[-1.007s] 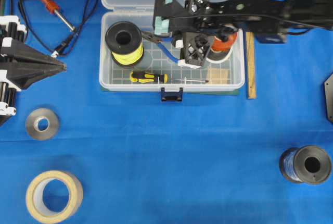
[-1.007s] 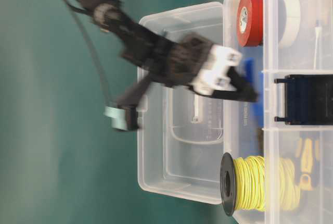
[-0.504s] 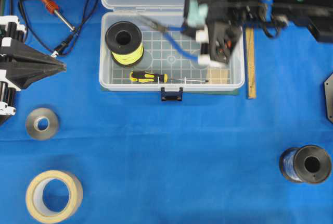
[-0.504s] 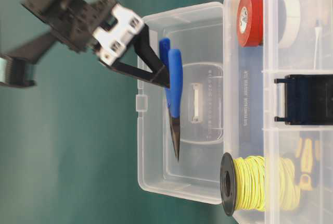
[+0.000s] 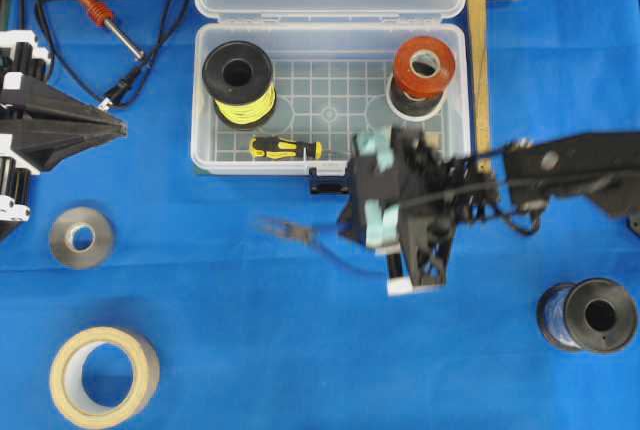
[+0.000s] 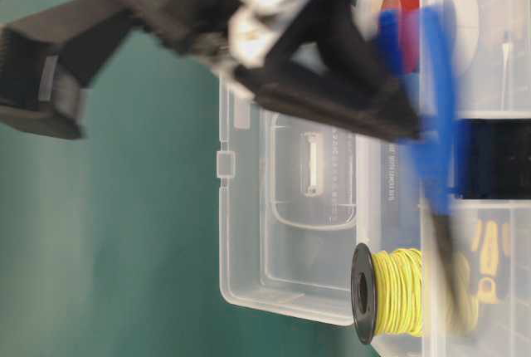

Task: Pick the nipper from the toolbox among several items.
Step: 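Carry the pliers forward and lower them onto the blue table, then open the right gripper and raise it away from the pliers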

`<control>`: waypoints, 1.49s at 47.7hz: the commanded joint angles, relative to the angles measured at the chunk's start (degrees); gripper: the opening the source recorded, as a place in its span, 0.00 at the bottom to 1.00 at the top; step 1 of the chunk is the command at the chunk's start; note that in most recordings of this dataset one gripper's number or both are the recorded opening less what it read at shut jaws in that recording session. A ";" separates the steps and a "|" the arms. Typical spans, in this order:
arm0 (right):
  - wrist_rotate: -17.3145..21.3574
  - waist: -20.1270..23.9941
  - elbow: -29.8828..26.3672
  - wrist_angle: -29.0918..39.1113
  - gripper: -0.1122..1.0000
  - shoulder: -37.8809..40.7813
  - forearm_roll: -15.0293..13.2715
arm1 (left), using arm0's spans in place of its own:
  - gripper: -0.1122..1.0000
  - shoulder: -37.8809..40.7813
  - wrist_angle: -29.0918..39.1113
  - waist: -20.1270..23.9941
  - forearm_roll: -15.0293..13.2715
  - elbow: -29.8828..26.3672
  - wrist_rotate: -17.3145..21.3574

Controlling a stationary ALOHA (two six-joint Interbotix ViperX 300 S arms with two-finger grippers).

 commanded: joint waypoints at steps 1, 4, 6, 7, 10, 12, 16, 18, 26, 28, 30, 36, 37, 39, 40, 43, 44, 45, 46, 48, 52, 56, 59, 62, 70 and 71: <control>1.58 2.20 -0.18 -3.96 0.22 2.29 0.09 | 0.10 0.26 -0.09 -0.09 -0.09 -0.26 -0.09; 2.99 2.90 0.00 -5.98 0.22 4.75 0.09 | 0.10 0.26 0.09 -0.09 -0.09 -0.09 -0.09; 4.04 3.16 0.00 -7.12 0.22 6.33 0.09 | 0.10 0.26 0.26 -0.09 -0.09 0.09 -0.09; 4.48 3.25 -0.09 -7.56 0.22 7.12 0.09 | 0.10 0.35 0.44 -0.09 -0.09 0.09 -0.09; 6.06 3.52 -0.09 -8.79 0.22 9.49 0.09 | 0.10 0.35 0.79 -0.09 -0.09 0.18 -0.09; 6.86 3.52 -0.09 -9.23 0.22 10.55 0.09 | 0.10 0.26 1.05 -0.09 -0.09 0.18 -0.09; 8.09 3.52 -0.26 -9.58 0.22 12.30 0.09 | 0.10 0.18 1.67 -0.09 -0.09 0.18 -0.09; 8.44 3.52 -0.26 -9.49 0.22 12.83 0.09 | 0.10 0.18 1.76 -0.09 -0.09 0.26 -0.09; 8.61 3.52 -0.26 -9.05 0.22 13.71 0.09 | 0.10 0.18 1.85 -0.09 -0.09 0.35 -0.18; 8.61 3.43 -0.26 -8.88 0.22 13.71 0.09 | 0.10 0.18 1.85 -0.09 -0.09 0.35 -0.18; 8.70 3.25 -0.35 -8.35 0.22 13.71 0.09 | 0.10 0.18 1.85 -0.09 -0.09 0.26 -0.09; 8.61 2.72 -0.70 -6.42 0.24 13.36 0.09 | 0.10 0.18 1.85 -0.09 -0.09 0.35 -0.18; 8.61 2.72 -0.70 -5.98 0.27 13.18 0.00 | 0.10 0.18 1.85 -0.09 -0.09 0.26 -0.18; 8.53 2.64 -0.88 -5.19 0.39 12.48 -0.09 | 0.10 0.18 1.85 -0.09 -0.09 0.35 -0.18; 8.44 2.64 -0.88 -4.48 0.44 11.87 -0.18 | 0.10 0.18 1.85 -0.09 -0.09 0.35 -0.18; 8.00 2.55 -0.88 -3.43 0.62 10.11 -0.44 | 0.10 0.18 1.85 -0.09 -0.09 0.35 -0.18; 8.00 2.55 -0.79 -3.08 0.67 9.40 -0.70 | 0.10 0.18 1.85 -0.09 -0.18 0.26 -0.18; 8.00 2.55 -0.70 -2.64 0.72 8.61 -0.88 | 0.10 0.18 1.85 -0.09 -0.09 0.35 -0.18; 8.00 2.55 -0.62 -2.20 0.77 7.73 -1.05 | 0.10 0.18 1.85 -0.09 -0.09 0.35 -0.26; 8.00 2.55 -0.53 -1.23 0.84 5.98 -1.58 | 0.10 0.18 1.85 -0.09 -0.09 0.26 -0.44; 8.00 2.55 -0.26 1.32 0.84 1.14 -3.16 | 0.10 0.18 1.85 -0.18 -0.09 0.35 -0.44; 8.00 2.46 0.09 3.52 0.82 -3.43 -5.19 | 0.10 0.18 1.85 -0.35 -0.09 0.35 -0.44; 8.44 2.11 1.05 5.63 0.83 -7.29 -7.65 | 0.10 0.18 1.85 -0.62 -0.09 0.35 -0.44; 8.61 1.41 2.20 6.68 0.83 -10.72 -9.40 | 0.10 0.18 1.85 -0.88 -0.09 0.35 -0.44; 8.61 -0.88 7.03 6.77 0.83 -19.78 -12.22 | 0.10 0.18 1.85 -1.41 -0.09 0.35 -0.44; 8.61 -1.32 8.26 6.33 0.83 -21.45 -12.39 | 0.10 0.18 1.85 -1.49 -0.18 0.26 -0.44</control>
